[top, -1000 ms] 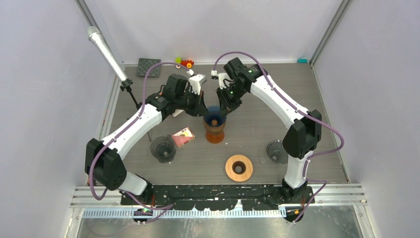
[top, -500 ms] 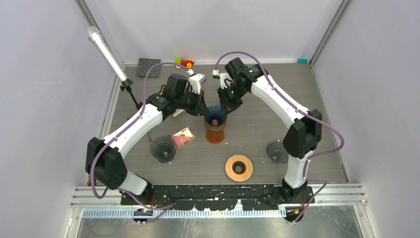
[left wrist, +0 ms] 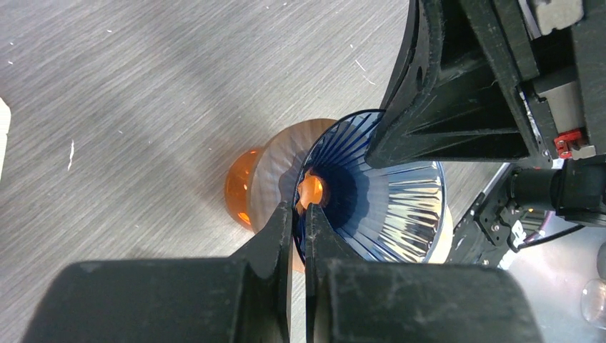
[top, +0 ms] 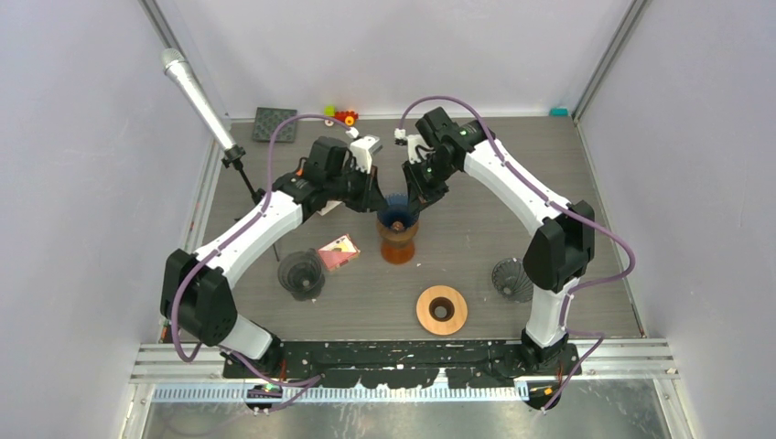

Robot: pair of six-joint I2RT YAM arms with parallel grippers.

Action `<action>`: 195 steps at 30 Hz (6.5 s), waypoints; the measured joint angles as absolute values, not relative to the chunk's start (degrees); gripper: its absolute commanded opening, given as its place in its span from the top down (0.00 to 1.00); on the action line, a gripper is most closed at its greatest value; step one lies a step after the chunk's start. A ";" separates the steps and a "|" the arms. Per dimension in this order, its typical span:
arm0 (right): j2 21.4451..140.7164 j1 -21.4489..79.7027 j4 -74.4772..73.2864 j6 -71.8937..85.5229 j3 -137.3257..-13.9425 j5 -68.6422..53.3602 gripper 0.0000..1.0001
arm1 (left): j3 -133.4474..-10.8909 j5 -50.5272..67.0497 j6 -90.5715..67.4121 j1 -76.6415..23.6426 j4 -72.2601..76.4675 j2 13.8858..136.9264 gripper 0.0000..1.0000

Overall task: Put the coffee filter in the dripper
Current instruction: Place the coffee dripper in the dripper holder, then adjust the coffee filter holder at the center of the board.

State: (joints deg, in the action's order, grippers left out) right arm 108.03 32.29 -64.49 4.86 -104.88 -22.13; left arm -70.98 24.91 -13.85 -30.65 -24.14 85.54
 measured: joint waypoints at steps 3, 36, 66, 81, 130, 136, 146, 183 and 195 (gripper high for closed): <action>107.98 32.40 -63.59 5.15 -104.25 -21.41 0.99 | -70.39 24.69 -13.52 -30.59 -22.72 85.91 1.00; 105.80 29.69 -64.58 0.95 -112.51 -19.64 0.46 | -79.66 21.61 -5.93 -32.23 -35.40 87.39 0.51; 74.52 8.10 -51.70 -4.40 -76.07 -27.77 0.45 | -80.60 -13.61 21.98 -24.91 -33.93 103.28 0.21; 74.65 5.17 -50.35 -4.40 -73.54 -31.81 0.45 | -80.60 -25.43 28.99 -24.91 -24.14 114.54 0.49; 76.53 4.75 -49.71 -5.85 -72.05 -32.45 0.45 | -81.80 -14.52 21.45 -25.36 -34.46 100.47 1.00; 76.53 4.75 -49.71 -5.96 -71.77 -32.47 0.45 | -88.84 -8.86 19.66 -24.56 -44.84 100.53 1.00; 76.55 4.75 -49.74 -6.00 -71.53 -32.47 0.45 | -93.58 -6.39 18.61 -22.81 -51.83 104.31 1.00; 78.15 4.75 -49.74 -6.20 -71.40 -32.05 0.45 | -109.51 -3.09 19.92 -19.90 -61.56 111.68 0.71; 78.15 4.75 -49.76 -6.24 -71.35 -31.99 0.45 | -109.51 3.14 19.62 -19.90 -61.56 111.61 0.72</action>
State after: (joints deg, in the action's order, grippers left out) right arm 78.15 4.75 -49.76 -6.24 -71.35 -31.99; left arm -109.51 3.14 19.62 -19.90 -61.56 111.61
